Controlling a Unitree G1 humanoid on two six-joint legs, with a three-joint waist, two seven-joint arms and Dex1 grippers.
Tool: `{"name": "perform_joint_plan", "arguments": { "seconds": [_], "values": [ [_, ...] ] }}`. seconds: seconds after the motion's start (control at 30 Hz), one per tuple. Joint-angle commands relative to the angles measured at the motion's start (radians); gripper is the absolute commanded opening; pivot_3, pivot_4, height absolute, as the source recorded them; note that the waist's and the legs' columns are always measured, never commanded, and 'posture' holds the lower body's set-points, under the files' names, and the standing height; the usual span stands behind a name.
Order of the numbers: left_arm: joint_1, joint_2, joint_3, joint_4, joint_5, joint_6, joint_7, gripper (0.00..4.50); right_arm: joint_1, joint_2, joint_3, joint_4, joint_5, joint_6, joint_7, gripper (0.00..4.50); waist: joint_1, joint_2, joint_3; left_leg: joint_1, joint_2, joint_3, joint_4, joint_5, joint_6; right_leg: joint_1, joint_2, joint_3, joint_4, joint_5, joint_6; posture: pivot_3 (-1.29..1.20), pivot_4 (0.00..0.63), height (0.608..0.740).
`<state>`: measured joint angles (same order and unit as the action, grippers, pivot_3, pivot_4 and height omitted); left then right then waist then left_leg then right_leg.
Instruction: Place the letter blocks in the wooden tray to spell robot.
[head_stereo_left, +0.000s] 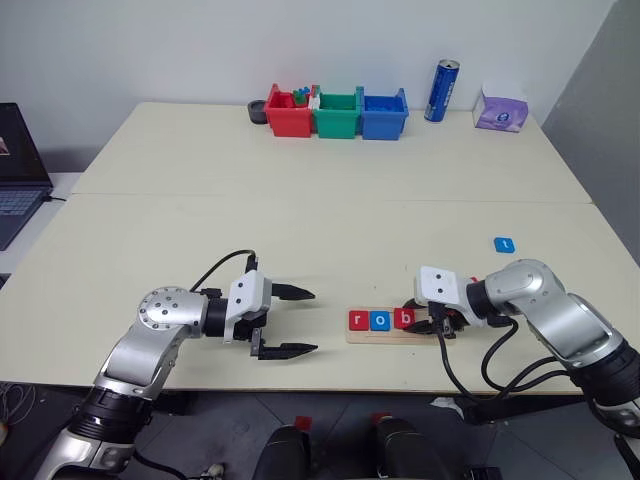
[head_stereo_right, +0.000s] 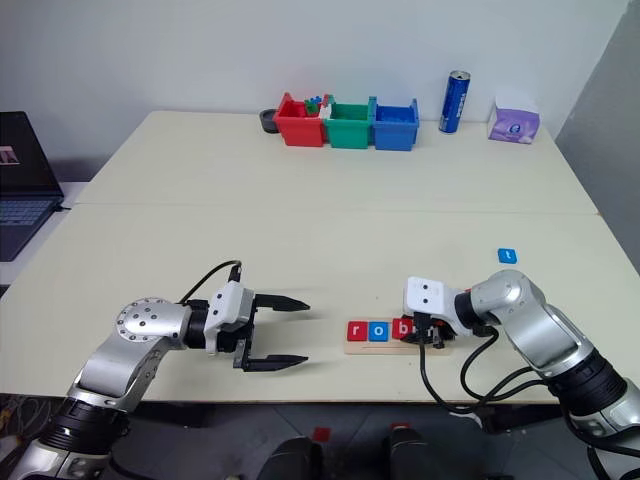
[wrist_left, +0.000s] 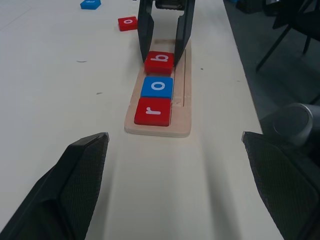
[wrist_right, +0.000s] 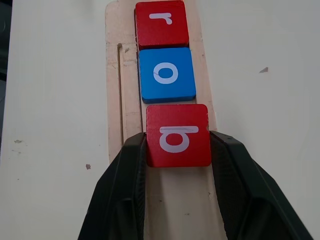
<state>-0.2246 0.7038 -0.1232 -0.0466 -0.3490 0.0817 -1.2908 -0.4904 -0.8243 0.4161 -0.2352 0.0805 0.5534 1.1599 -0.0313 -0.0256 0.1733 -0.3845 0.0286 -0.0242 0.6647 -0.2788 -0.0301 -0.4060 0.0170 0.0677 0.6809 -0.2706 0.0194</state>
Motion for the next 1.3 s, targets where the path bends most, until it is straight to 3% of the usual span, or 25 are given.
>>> {"name": "perform_joint_plan", "arguments": {
  "seconds": [0.03, 0.23, 0.47, 0.57, 0.93, 1.3],
  "values": [
    [0.008, -0.006, 0.009, 0.019, 0.005, -0.056, -0.015, 4.50, -0.022, 0.002, -0.008, -0.019, -0.007, -0.015, 0.013, 2.49, 0.000, 0.000, 0.000, 0.000, 0.000, 0.000, 0.000, 0.000, 0.000, 0.000, 0.000, 0.000, 0.000, 0.000, 0.000, 0.00, 0.150, 0.740],
    [0.020, -0.012, 0.007, 0.047, 0.012, -0.095, -0.023, 4.50, -0.029, 0.003, -0.031, -0.047, 0.014, 0.005, 0.019, 4.47, 0.000, 0.000, 0.000, 0.000, 0.000, 0.000, 0.000, 0.000, 0.000, 0.000, 0.000, 0.000, 0.000, 0.000, 0.000, 0.00, 0.150, 0.740],
    [0.020, -0.016, 0.007, 0.046, 0.014, -0.096, -0.021, 4.50, -0.039, 0.030, -0.121, -0.116, 0.097, 0.091, -0.020, 4.47, 0.000, 0.000, 0.000, 0.000, 0.000, -0.001, 0.000, 0.000, 0.000, 0.000, 0.000, 0.000, 0.000, 0.000, 0.000, 0.00, 0.150, 0.740],
    [0.016, -0.016, 0.006, 0.034, 0.013, -0.085, -0.015, 4.50, -0.026, 0.054, -0.132, -0.099, 0.080, 0.093, -0.076, 3.82, 0.000, 0.000, 0.000, 0.000, 0.000, -0.001, 0.000, 0.000, 0.000, 0.000, 0.000, 0.000, 0.000, 0.000, 0.000, 0.00, 0.150, 0.740],
    [-0.001, -0.010, 0.003, -0.012, 0.009, -0.037, -0.003, 4.50, -0.018, 0.072, -0.077, 0.008, -0.038, -0.021, -0.154, 0.02, 0.000, 0.000, 0.000, 0.000, 0.000, 0.000, 0.000, 0.000, 0.000, 0.000, 0.000, 0.000, 0.000, 0.000, 0.000, 0.00, 0.150, 0.740],
    [-0.006, -0.012, 0.007, -0.010, 0.011, -0.024, -0.006, 4.50, 0.012, 0.048, -0.032, -0.002, -0.054, -0.024, -0.108, 0.02, -0.001, 0.000, 0.000, 0.000, 0.000, 0.000, 0.000, 0.000, 0.000, 0.000, 0.000, 0.000, 0.000, 0.000, 0.000, 0.00, 0.150, 0.740]
  ]
}}
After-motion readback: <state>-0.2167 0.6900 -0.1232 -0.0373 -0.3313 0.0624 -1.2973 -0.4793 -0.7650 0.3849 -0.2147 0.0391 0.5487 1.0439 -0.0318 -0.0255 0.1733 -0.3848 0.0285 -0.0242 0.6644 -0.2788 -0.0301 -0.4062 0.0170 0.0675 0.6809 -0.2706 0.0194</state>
